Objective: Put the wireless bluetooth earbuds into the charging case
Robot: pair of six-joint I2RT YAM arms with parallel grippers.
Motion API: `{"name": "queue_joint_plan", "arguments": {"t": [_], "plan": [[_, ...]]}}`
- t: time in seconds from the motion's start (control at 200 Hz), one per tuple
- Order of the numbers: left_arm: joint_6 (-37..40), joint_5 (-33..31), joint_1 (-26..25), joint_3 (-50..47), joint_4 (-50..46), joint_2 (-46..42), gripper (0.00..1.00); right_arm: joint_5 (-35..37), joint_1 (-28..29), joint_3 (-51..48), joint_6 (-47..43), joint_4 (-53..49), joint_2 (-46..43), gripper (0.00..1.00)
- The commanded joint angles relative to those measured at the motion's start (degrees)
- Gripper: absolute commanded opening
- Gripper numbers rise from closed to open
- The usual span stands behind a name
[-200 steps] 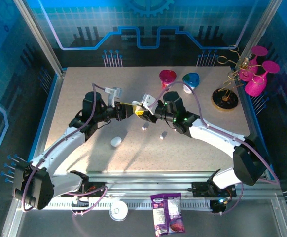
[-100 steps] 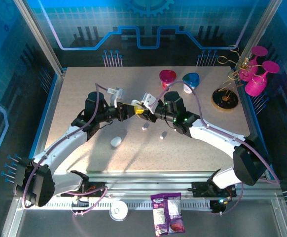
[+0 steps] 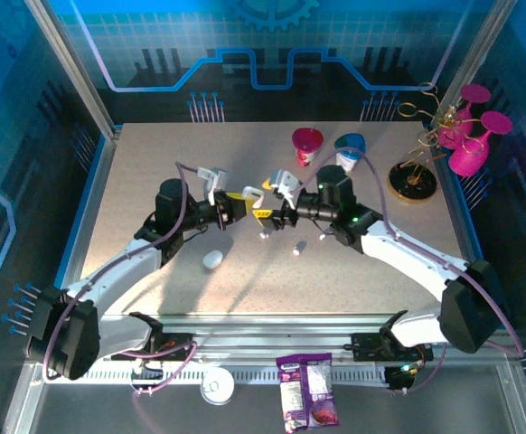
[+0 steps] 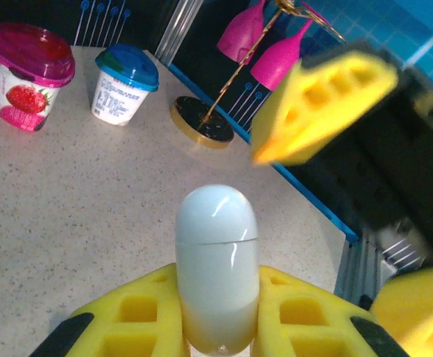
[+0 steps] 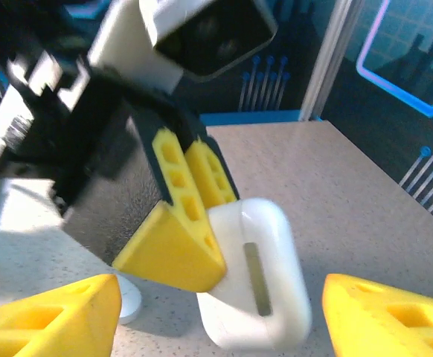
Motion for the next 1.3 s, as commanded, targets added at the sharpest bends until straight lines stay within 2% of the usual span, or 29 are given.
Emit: {"name": "queue_joint_plan", "arguments": {"t": [0.0,0.08,0.195,0.29,0.375,0.51,0.68,0.82,0.926,1.021,1.106,1.206,1.291], "plan": [[7.1,5.1,-0.3,-6.3,25.0,1.3,0.00,-17.1,-5.3,-1.2,9.9,2.7,-3.0,0.73],[7.0,6.8,-0.1,-9.1,37.5,4.0,0.00,-22.9,-8.8,-2.2,17.9,8.1,-3.7,0.74],[2.8,11.4,0.1,-7.4,44.6,7.8,0.00,-28.8,-12.1,-3.4,26.7,14.9,-3.6,0.74],[-2.0,14.4,0.1,-7.0,54.6,11.3,0.00,-31.0,-12.8,-3.6,29.4,17.4,-3.1,0.74],[-2.0,17.5,-0.5,-5.5,54.2,11.8,0.00,-31.3,-12.7,-3.5,29.9,18.5,-2.1,0.73],[-2.3,17.7,-1.1,-5.3,54.1,11.0,0.00,-31.3,-12.2,-3.1,31.0,20.4,-0.5,0.68],[-2.5,16.8,-2.1,-5.4,53.4,9.5,0.00,-30.7,-9.6,-1.1,25.9,15.9,1.0,0.64],[-3.3,15.9,-2.2,-5.6,53.7,8.9,0.00,-29.4,-7.5,0.7,21.6,11.3,1.6,0.52],[-3.5,15.7,-2.3,-5.8,54.1,8.6,0.00,-30.0,-6.8,1.5,21.5,10.8,2.5,0.41],[-3.4,15.1,-2.3,-6.2,54.2,8.5,0.00,-30.2,-6.4,1.6,21.5,10.6,2.6,0.26],[-3.2,14.4,-2.2,-6.7,54.5,8.3,0.00,-30.3,-6.3,1.6,21.2,10.3,2.2,0.20],[-3.5,13.3,-2.2,-6.9,53.1,8.1,0.15,-29.2,-6.3,1.5,20.3,9.2,1.3,0.17],[-3.9,14.2,-2.1,-5.9,48.6,7.7,0.34,-28.2,-6.3,1.5,18.5,7.0,0.2,0.15]]}}
